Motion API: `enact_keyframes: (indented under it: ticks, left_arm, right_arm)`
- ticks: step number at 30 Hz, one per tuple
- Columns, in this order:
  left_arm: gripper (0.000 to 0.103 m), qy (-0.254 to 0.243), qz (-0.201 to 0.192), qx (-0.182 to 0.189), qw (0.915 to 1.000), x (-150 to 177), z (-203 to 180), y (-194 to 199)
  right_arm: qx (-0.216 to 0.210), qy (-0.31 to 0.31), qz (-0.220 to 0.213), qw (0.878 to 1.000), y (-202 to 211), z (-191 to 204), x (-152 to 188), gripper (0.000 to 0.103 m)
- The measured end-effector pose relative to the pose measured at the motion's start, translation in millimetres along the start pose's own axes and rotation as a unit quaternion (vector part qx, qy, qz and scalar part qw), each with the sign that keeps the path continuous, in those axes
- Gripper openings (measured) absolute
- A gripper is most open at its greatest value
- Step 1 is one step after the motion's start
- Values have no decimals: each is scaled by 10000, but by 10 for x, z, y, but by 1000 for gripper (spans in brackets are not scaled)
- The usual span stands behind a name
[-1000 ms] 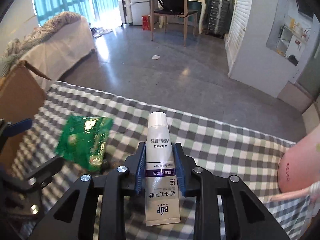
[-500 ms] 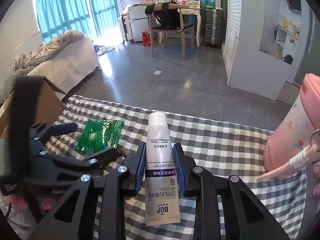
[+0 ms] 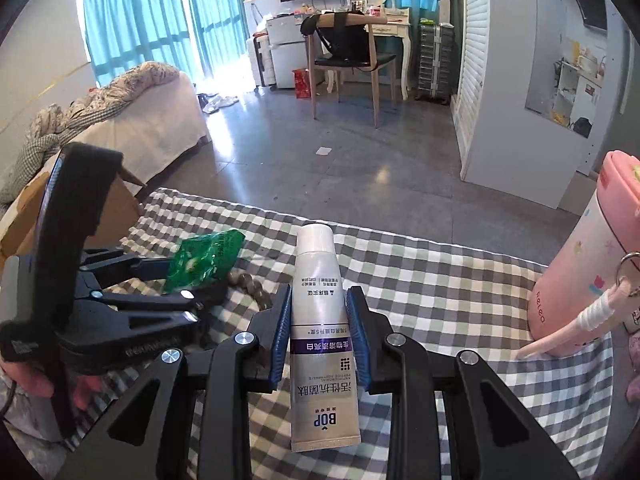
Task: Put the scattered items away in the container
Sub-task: 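Carry the toothpaste tube and green packet into the box and release both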
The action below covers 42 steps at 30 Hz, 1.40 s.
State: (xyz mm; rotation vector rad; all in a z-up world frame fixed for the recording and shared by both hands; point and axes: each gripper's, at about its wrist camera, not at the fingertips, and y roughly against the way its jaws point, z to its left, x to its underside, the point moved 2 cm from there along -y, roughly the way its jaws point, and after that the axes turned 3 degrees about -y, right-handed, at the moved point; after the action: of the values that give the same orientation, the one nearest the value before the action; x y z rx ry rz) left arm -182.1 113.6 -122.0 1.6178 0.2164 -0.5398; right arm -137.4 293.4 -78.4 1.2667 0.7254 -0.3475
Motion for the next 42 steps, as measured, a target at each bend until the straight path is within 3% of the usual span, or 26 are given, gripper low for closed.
enact_keyframes:
  ticks: [7, 14, 17, 26, 29, 35, 42]
  left_arm:
    - [33, -154, -429, 117, 9989, 131, -18, 418]
    - [33, -138, -1290, -62, 9915, 148, 82, 1214]
    - [34, -8, -1689, -188, 9855, 217, 252, 1658]
    - [36, 817, -2229, -843, 9677, 662, 1127, 2489]
    - [36, 1087, -2223, -1164, 9619, 868, 1477, 2596]
    - [38, 1629, -1854, -1448, 9582, 1202, 2093, 2517]
    - [43, 1859, -1295, -1745, 9582, 1391, 2574, 2022]
  right_arm:
    - [41, 33, -88, 9999, 210, 50, 39, 27]
    - [-53, 273, -351, 9990, 615, 307, -35, 27]
    - [-164, 592, -549, 9966, 823, 602, -125, 27]
    - [-919, 1739, -969, 9757, 1173, 1898, -355, 27]
    - [-1179, 2053, -922, 9672, 1104, 2371, -379, 27]
    - [-1558, 2455, -539, 9553, 652, 3269, -329, 27]
    - [-1420, 2526, 100, 9570, -81, 3631, -217, 27]
